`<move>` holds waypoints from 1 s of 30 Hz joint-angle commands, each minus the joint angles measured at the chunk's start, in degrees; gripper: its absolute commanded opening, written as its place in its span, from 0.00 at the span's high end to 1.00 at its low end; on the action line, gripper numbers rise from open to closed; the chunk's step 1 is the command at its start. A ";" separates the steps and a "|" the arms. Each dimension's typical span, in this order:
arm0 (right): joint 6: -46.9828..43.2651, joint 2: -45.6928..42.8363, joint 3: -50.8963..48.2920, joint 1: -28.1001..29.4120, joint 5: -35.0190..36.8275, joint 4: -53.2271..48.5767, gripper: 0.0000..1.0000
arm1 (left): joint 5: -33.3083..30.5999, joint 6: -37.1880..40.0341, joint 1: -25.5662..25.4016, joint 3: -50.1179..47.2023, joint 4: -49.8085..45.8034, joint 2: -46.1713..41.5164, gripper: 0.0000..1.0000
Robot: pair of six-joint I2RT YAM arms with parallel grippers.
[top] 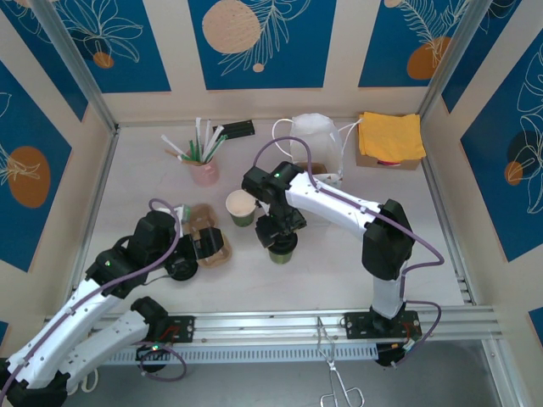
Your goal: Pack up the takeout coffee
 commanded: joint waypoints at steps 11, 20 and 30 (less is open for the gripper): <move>5.70 -0.80 0.43 0.95 0.04 -1.58 0.23 | 1.33 0.58 -0.80 -0.48 1.33 -0.14 0.00; 6.32 -2.35 0.03 0.91 1.09 -1.13 0.21 | 1.42 0.46 -0.78 -0.50 1.35 -0.14 0.00; 6.77 -4.29 -1.98 0.99 1.18 0.66 0.21 | 1.43 0.41 -0.82 -0.55 1.31 -0.05 0.00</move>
